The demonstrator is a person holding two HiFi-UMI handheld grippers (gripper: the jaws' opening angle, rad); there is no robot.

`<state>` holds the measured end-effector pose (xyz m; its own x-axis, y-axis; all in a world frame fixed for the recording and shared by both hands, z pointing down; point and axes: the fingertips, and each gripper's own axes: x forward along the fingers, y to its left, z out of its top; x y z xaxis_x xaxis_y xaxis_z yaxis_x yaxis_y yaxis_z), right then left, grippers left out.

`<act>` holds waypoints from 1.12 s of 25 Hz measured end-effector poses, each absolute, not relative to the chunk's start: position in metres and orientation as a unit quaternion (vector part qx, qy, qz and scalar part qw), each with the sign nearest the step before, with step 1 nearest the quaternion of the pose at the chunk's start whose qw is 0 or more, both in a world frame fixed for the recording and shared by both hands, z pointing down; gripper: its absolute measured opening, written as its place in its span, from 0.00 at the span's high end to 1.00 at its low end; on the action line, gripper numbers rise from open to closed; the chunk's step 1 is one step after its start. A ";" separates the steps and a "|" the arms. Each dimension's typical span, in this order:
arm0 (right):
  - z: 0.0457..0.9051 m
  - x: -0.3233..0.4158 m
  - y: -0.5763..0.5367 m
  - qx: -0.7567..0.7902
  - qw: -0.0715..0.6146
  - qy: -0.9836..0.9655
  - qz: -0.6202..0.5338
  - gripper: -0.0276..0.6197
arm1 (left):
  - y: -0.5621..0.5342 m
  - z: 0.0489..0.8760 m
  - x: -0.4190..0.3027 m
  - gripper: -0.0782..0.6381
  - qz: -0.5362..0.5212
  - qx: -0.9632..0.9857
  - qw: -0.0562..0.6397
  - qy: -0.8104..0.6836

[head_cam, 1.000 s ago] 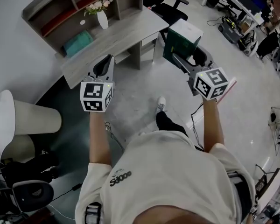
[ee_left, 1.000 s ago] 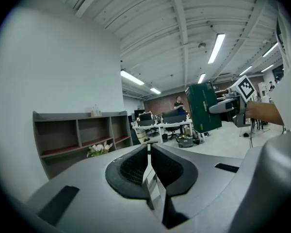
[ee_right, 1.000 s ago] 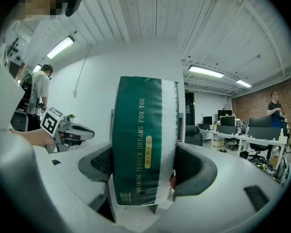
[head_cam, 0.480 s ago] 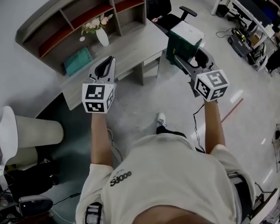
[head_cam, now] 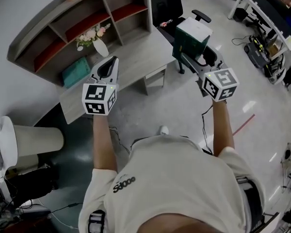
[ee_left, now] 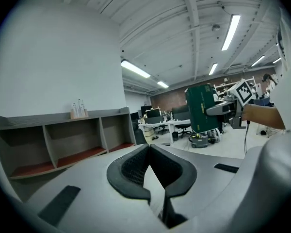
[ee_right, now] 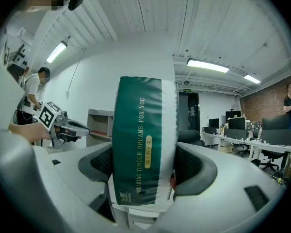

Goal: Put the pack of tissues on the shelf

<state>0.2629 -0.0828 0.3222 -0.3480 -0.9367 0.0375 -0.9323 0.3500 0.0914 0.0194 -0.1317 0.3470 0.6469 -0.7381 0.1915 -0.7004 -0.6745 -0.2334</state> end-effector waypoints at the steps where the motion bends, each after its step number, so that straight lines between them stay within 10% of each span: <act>1: 0.323 0.269 -0.091 0.567 0.041 -0.822 -0.027 0.41 | -0.136 0.348 0.026 0.86 -0.135 -0.905 0.067 0.397; 28: 0.330 0.234 -0.355 0.562 0.114 -0.818 -0.045 0.41 | -0.397 0.369 -0.012 0.86 -0.128 -0.897 0.035 0.422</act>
